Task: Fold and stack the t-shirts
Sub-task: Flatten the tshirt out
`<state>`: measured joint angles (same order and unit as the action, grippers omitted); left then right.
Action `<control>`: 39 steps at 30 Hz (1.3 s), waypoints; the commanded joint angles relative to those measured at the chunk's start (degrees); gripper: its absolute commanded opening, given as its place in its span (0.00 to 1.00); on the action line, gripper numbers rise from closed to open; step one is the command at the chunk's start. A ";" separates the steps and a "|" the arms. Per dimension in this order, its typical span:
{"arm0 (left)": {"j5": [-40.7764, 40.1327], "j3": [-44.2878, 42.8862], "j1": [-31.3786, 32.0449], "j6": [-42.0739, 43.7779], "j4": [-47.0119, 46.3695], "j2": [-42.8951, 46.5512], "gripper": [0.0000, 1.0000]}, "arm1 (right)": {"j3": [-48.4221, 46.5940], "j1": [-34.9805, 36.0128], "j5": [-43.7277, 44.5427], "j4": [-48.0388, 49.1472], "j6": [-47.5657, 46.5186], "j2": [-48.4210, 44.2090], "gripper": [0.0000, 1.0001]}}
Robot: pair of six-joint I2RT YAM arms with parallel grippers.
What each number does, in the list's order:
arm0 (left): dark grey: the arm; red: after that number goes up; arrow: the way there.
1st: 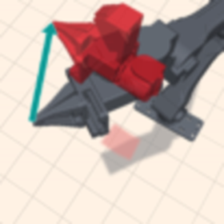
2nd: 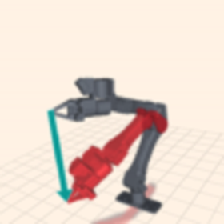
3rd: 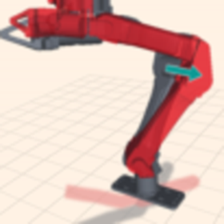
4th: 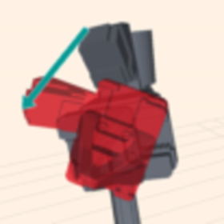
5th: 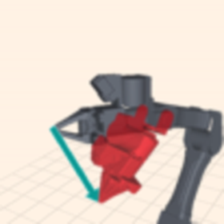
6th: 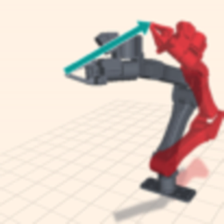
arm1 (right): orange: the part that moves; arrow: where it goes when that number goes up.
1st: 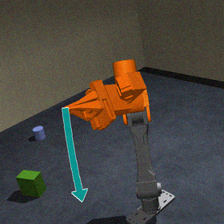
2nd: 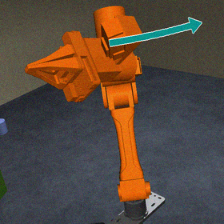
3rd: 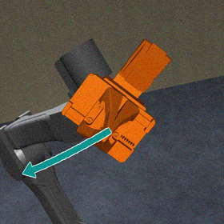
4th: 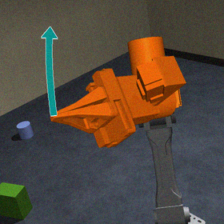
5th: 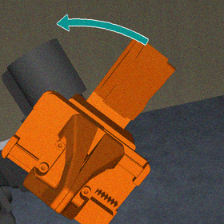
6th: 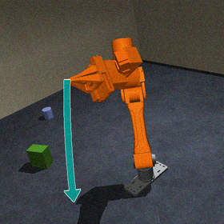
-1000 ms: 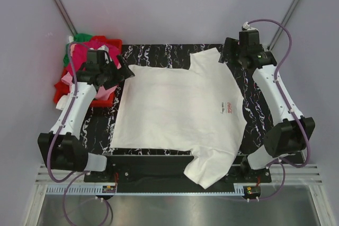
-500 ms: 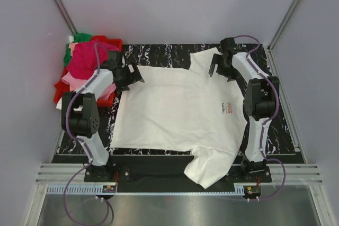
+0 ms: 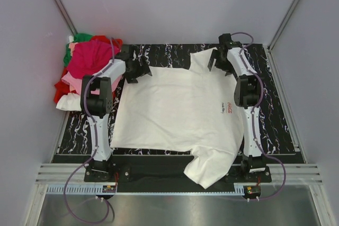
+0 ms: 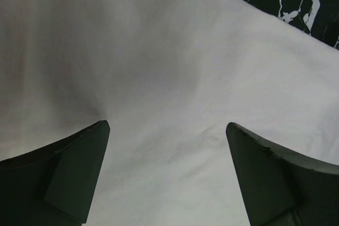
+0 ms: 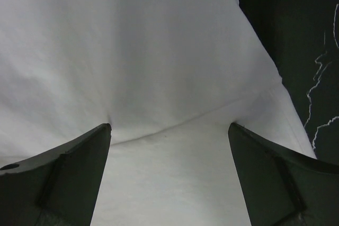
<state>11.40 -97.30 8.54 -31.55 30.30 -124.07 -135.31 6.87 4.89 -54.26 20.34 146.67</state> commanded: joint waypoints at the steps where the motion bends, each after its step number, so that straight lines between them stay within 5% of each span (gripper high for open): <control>1: -1.03 -4.92 -0.10 -0.27 0.45 -2.57 0.99 | -7.77 -1.60 0.39 -4.63 0.40 4.66 1.00; 8: -0.59 -10.10 -0.10 -1.23 1.07 -7.67 0.99 | -14.36 -5.46 -3.56 -2.43 2.69 10.65 1.00; 18: 0.12 -29.33 -0.36 -2.99 6.69 -18.21 0.99 | -20.00 -6.52 -9.62 12.04 3.83 13.64 1.00; 24: 0.73 -31.82 -0.98 -5.01 8.37 -15.86 0.99 | -21.58 -6.52 -14.20 19.63 3.57 12.33 1.00; 34: -2.86 -10.40 -0.01 -1.15 10.39 16.08 0.99 | 6.27 -6.61 -7.97 16.92 1.90 -19.55 0.99; 39: -5.52 13.06 1.22 1.83 4.01 37.28 0.99 | 24.88 -5.65 1.69 10.41 1.27 -41.96 1.00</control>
<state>8.12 -93.91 9.02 -32.99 38.41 -96.97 -117.12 0.27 -0.91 -40.25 22.28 121.32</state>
